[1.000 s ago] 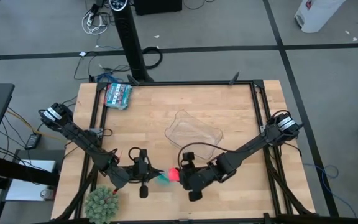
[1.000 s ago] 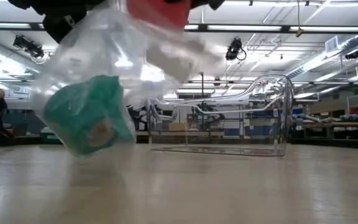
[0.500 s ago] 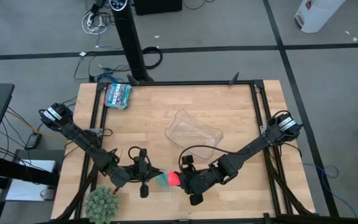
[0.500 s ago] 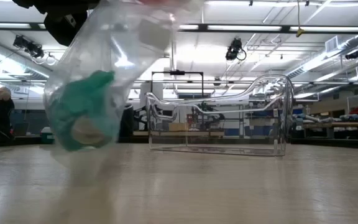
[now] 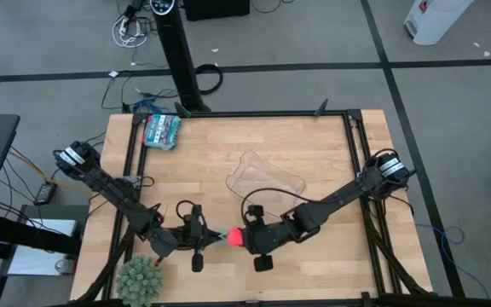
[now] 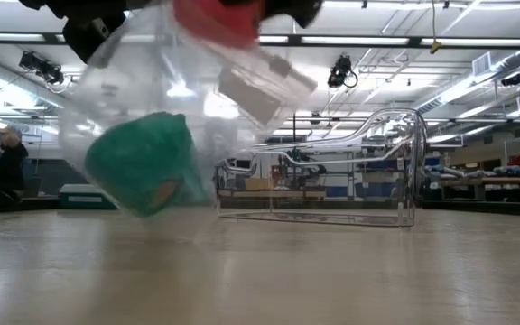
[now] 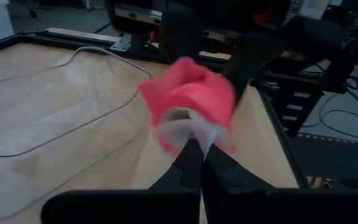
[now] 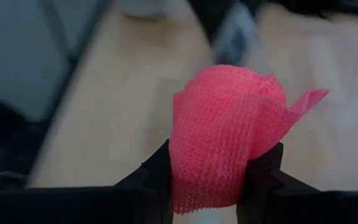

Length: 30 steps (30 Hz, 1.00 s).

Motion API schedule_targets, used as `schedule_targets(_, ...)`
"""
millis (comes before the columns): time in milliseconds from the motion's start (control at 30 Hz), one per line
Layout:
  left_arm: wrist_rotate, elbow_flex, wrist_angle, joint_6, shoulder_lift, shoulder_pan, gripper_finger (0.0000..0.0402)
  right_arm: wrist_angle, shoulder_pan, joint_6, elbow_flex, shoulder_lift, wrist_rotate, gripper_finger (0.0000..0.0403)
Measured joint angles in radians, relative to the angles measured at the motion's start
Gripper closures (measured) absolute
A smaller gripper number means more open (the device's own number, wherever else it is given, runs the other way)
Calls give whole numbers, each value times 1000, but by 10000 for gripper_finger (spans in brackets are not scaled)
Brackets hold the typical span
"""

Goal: Roll bandage
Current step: Put the pink bandage into the transparent zip bag

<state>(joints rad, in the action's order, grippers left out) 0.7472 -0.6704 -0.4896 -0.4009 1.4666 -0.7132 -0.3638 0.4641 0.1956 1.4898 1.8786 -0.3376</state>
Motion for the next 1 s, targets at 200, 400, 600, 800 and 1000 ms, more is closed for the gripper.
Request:
schedule_targets(200,3,0,-1,0,0,4,399,-4,-16,35,0,0,23,289)
schedule_targets(400,0,0,-14,1,0,11,399,-11,-22,25,1,0,69,289)
schedule_targets(600,0,0,-16,0,0,13,399,-34,-46,54,0,1,112,289)
schedule_targets(800,-4,-1,-13,0,-1,19,399,53,-22,-14,0,16,161,289)
schedule_targets(1000,-8,-1,-15,1,-1,19,399,64,-16,-22,0,16,184,289)
